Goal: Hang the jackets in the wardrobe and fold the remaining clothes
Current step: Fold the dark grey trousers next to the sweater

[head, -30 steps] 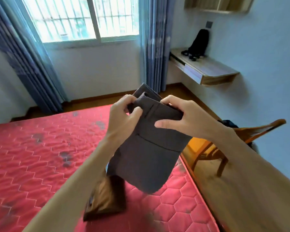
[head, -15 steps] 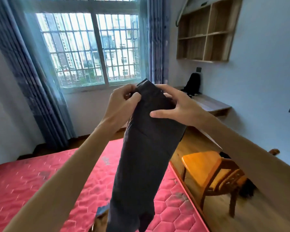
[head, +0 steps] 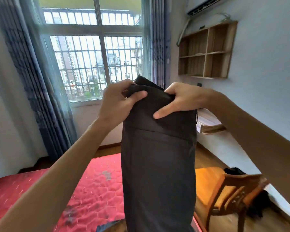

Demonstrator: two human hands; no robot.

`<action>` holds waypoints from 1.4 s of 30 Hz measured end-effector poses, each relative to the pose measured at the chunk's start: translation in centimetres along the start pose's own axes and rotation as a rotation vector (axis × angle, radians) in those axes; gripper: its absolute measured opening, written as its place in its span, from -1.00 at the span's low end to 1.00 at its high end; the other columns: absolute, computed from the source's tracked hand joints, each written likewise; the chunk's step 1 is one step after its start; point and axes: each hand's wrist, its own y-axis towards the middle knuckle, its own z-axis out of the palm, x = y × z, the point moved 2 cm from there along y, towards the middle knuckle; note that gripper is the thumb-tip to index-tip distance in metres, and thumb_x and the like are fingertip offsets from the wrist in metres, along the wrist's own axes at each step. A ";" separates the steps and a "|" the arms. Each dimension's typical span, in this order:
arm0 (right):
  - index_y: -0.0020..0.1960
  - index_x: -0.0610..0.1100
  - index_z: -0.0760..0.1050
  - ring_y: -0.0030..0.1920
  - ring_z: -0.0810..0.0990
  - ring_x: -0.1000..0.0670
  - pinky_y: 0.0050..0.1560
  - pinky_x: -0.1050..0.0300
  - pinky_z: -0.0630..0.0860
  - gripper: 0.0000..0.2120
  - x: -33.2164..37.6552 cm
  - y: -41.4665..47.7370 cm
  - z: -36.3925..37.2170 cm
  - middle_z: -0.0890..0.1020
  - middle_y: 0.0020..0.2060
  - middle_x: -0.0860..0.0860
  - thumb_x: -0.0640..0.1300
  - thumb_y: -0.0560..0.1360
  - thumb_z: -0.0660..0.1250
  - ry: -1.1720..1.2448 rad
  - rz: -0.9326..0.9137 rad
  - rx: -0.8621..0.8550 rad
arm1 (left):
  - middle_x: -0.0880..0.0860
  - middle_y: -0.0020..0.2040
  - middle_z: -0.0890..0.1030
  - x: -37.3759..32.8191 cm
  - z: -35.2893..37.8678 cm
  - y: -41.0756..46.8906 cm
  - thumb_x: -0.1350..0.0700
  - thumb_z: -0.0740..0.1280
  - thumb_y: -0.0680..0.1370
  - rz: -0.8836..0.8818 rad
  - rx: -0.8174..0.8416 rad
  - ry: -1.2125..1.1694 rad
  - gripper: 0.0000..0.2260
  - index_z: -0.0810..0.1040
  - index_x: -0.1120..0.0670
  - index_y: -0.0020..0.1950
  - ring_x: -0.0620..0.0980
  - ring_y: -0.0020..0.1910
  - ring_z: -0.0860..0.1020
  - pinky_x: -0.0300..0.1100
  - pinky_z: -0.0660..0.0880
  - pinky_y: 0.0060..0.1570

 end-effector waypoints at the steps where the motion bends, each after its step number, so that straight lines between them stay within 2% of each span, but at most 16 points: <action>1: -0.06 0.05 0.67 -0.18 0.72 0.12 0.00 0.07 0.65 -0.59 -0.7 -0.2 -0.5 0.73 -0.19 0.14 0.26 0.21 0.58 -0.060 0.078 0.061 | 0.08 -0.25 0.65 0.1 -0.4 0.3 0.03 0.49 0.45 -0.003 -0.022 0.008 -0.82 0.64 0.14 -0.16 0.05 -0.23 0.62 0.12 0.57 -0.18; 5: -0.13 0.03 0.66 -0.15 0.68 0.07 -0.09 0.12 0.61 -0.40 -2.3 -1.2 -2.6 0.71 -0.20 0.11 0.40 0.00 0.57 -0.215 0.268 0.060 | 0.00 -0.28 0.62 1.1 -2.4 1.5 0.07 0.52 0.45 -0.048 -0.080 -0.008 -0.84 0.65 0.14 -0.18 -0.11 -0.27 0.57 -0.01 0.58 -0.17; 9: -0.19 -0.03 0.71 -0.19 0.68 0.05 -0.19 0.20 0.48 -0.57 -1.1 -1.3 -4.8 0.72 -0.31 0.08 0.25 0.12 0.62 -0.187 0.199 -0.023 | -0.03 -0.26 0.63 1.7 -3.0 1.3 0.05 0.50 0.48 -0.025 -0.081 0.089 -0.82 0.64 0.16 -0.16 -0.13 -0.24 0.57 -0.25 0.54 -0.21; 13: -0.15 -0.09 0.71 -0.22 0.72 0.01 -0.08 0.11 0.60 -0.48 -0.4 -0.2 -6.2 0.73 -0.32 0.06 0.23 0.04 0.63 -0.189 0.163 -0.094 | -0.02 -0.28 0.60 2.2 -3.4 1.5 0.05 0.44 0.55 -0.027 -0.048 0.094 -0.80 0.55 0.17 -0.11 -0.19 -0.33 0.55 -0.37 0.46 -0.33; 17: -0.10 -0.16 0.71 -0.25 0.74 -0.04 0.06 -0.06 0.66 -0.51 -1.4 1.8 -5.9 0.75 -0.26 -0.03 0.12 0.10 0.66 -0.115 0.115 -0.123 | 0.06 -0.30 0.63 3.8 -3.7 2.8 0.04 0.44 0.55 -0.194 0.024 0.015 -0.71 0.45 0.11 0.17 -0.18 -0.40 0.61 -0.32 0.50 -0.41; 20: -0.10 -0.18 0.71 -0.27 0.74 -0.04 0.03 -0.10 0.67 -0.54 -3.5 3.9 -5.5 0.75 -0.26 -0.06 0.09 0.14 0.67 -0.084 0.073 -0.158 | 0.05 -0.18 0.69 5.6 -3.1 3.9 0.09 0.46 0.51 -0.334 0.176 -0.075 -0.55 0.46 0.09 0.37 -0.08 -0.22 0.70 -0.22 0.61 -0.28; 22: -0.05 -0.14 0.70 -0.25 0.74 -0.02 -0.01 -0.09 0.68 -0.54 -5.1 5.8 -5.1 0.75 -0.24 -0.03 0.07 0.16 0.67 -0.078 0.049 -0.127 | 0.06 -0.02 0.72 7.3 -2.4 4.8 0.10 0.48 0.47 -0.368 0.279 -0.035 -0.60 0.57 0.12 0.30 0.03 -0.01 0.71 -0.08 0.67 -0.09; 24: 0.03 -0.10 0.68 -0.20 0.74 0.01 -0.05 -0.02 0.68 -0.53 -7.1 8.2 -4.8 0.75 -0.20 0.01 0.03 0.18 0.67 -0.070 0.040 -0.077 | 0.11 0.06 0.71 9.2 -1.2 5.5 0.10 0.51 0.43 -0.390 0.311 -0.006 -0.61 0.63 0.16 0.23 0.09 0.06 0.69 0.11 0.65 0.04; 28: 0.04 -0.07 0.68 -0.17 0.74 0.04 -0.06 0.12 0.65 -0.56 -11.5 13.8 -4.7 0.75 -0.17 0.05 0.01 0.22 0.66 -0.102 0.106 0.059 | 0.14 0.07 0.70 13.9 2.2 7.3 0.10 0.48 0.50 -0.420 0.257 0.154 -0.67 0.64 0.16 0.23 0.13 0.04 0.68 0.13 0.65 0.01; 31: -0.04 -0.07 0.68 -0.13 0.73 -0.03 -0.03 -0.02 0.66 -0.50 -14.0 18.0 -4.0 0.74 -0.18 0.02 0.18 0.15 0.66 -0.224 0.133 0.106 | 0.14 0.03 0.70 18.0 4.6 8.5 0.02 0.50 0.49 -0.432 0.218 0.314 -0.66 0.65 0.16 0.18 0.14 -0.02 0.67 0.17 0.62 0.01; 34: -0.04 -0.15 0.67 -0.14 0.69 -0.09 0.00 -0.14 0.65 -0.49 -15.2 21.1 -2.5 0.71 -0.19 -0.08 0.18 0.20 0.63 -0.282 -0.007 0.047 | 0.05 0.16 0.63 20.1 6.4 9.9 -0.15 0.57 0.36 -0.384 0.258 0.511 -0.38 0.52 0.08 0.31 0.04 0.08 0.59 0.00 0.52 0.19; 36: -0.05 -0.18 0.67 -0.22 0.66 -0.02 -0.09 -0.01 0.64 -0.59 -15.3 22.4 -1.5 0.68 -0.25 -0.06 0.08 0.27 0.63 -0.228 -0.143 -0.004 | 0.05 0.30 0.53 19.7 8.3 11.1 -0.33 0.58 0.19 -0.264 0.355 0.580 -0.03 0.31 -0.02 0.48 0.06 0.26 0.50 0.01 0.41 0.32; 38: -0.04 -0.16 0.65 -0.27 0.60 0.07 -0.23 0.20 0.56 -0.62 -15.0 23.2 -0.5 0.64 -0.27 0.00 0.04 0.27 0.63 -0.150 -0.293 -0.072 | 0.04 0.31 0.55 19.5 10.8 12.7 -0.40 0.55 0.11 -0.121 0.456 0.648 0.07 0.25 -0.06 0.52 0.08 0.31 0.48 0.03 0.33 0.38; 39: 0.00 -0.15 0.61 -0.23 0.60 0.07 -0.24 0.24 0.54 -0.58 -15.2 23.7 -0.1 0.63 -0.23 0.01 0.03 0.26 0.64 -0.112 -0.347 -0.127 | 0.01 0.23 0.60 19.7 12.0 13.6 -0.35 0.59 0.11 -0.097 0.506 0.662 0.01 0.33 -0.04 0.47 0.07 0.25 0.52 -0.10 0.33 0.33; 41: 0.10 -0.13 0.48 -0.16 0.63 -0.02 -0.19 0.15 0.59 -0.47 -16.4 24.5 0.3 0.63 -0.16 -0.02 -0.01 0.26 0.64 0.066 -0.368 -0.224 | -0.03 0.00 0.66 20.1 13.5 14.9 -0.19 0.65 0.15 -0.116 0.553 0.662 -0.26 0.54 0.03 0.24 0.04 0.04 0.60 -0.39 0.34 0.01; 42: 0.14 -0.13 0.42 -0.16 0.66 -0.05 -0.17 0.12 0.61 -0.43 -17.5 24.7 0.5 0.65 -0.17 -0.05 -0.04 0.28 0.64 0.217 -0.353 -0.249 | -0.01 -0.10 0.66 20.4 13.8 15.2 -0.14 0.66 0.17 -0.122 0.544 0.648 -0.40 0.60 0.07 0.11 0.04 -0.07 0.60 -0.43 0.34 -0.13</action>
